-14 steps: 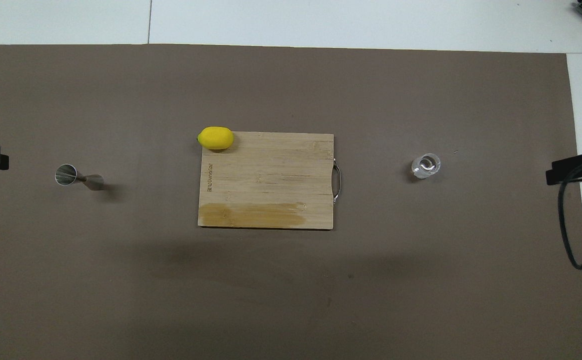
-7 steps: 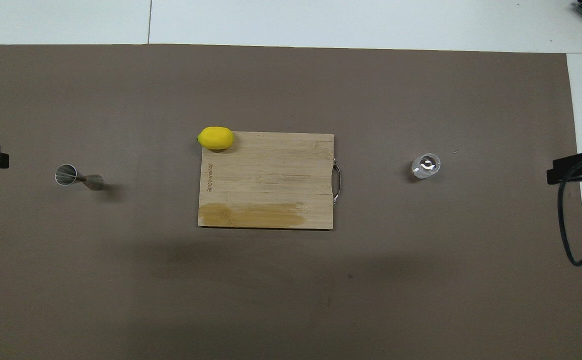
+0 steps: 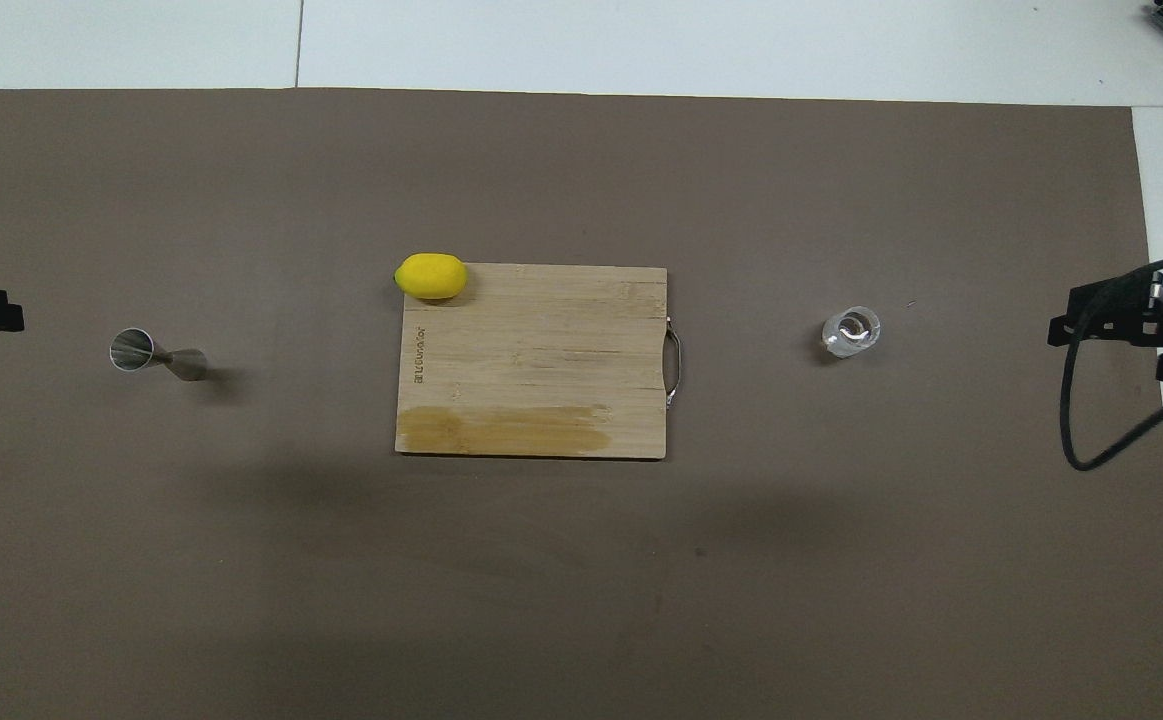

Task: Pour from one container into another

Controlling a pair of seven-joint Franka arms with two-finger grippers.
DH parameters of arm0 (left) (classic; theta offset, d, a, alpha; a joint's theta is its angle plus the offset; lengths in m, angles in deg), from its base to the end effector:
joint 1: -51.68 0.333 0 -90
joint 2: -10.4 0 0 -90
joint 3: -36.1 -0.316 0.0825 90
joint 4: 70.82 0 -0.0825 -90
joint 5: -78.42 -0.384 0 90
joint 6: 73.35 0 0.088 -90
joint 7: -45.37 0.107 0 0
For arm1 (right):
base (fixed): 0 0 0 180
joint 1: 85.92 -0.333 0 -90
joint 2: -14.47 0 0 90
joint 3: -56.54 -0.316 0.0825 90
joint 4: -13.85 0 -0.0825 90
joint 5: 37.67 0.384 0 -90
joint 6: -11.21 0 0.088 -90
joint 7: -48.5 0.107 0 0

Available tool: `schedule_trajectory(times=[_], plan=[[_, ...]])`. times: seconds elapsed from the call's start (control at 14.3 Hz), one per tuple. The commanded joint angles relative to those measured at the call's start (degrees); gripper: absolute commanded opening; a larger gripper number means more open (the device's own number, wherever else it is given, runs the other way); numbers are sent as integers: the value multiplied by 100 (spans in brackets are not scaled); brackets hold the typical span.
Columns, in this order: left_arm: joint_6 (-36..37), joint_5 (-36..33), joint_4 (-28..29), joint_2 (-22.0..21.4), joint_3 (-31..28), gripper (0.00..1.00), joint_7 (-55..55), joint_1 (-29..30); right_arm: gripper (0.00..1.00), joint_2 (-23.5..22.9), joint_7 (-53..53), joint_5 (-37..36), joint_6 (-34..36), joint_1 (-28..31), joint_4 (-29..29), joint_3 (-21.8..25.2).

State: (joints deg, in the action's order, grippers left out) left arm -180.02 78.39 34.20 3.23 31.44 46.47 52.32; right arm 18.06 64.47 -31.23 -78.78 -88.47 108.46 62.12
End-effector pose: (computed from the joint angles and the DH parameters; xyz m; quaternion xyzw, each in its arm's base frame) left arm 0.5350 0.0520 0.5936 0.9964 0.0366 0.0768 0.0005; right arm 0.5339 -0.0179 0.6212 -0.9845 0.1651 0.0157 0.0578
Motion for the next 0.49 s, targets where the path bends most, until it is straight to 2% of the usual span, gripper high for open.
schedule_trajectory(times=[0.0, 0.14, 0.42], plan=[[-564, 29, 579, -135, 35, 100, 5, 235, 100, 36, 484, 646, -570, 192, 706, -4], [-828, 29, 800, 4, 35, 100, -30, 244, 100, -252, 827, 1575, -624, 568, 787, -4], [-1303, 29, 1082, 364, 35, 100, 13, 262, 100, -815, 1460, 2878, -616, 1070, 901, -4]])
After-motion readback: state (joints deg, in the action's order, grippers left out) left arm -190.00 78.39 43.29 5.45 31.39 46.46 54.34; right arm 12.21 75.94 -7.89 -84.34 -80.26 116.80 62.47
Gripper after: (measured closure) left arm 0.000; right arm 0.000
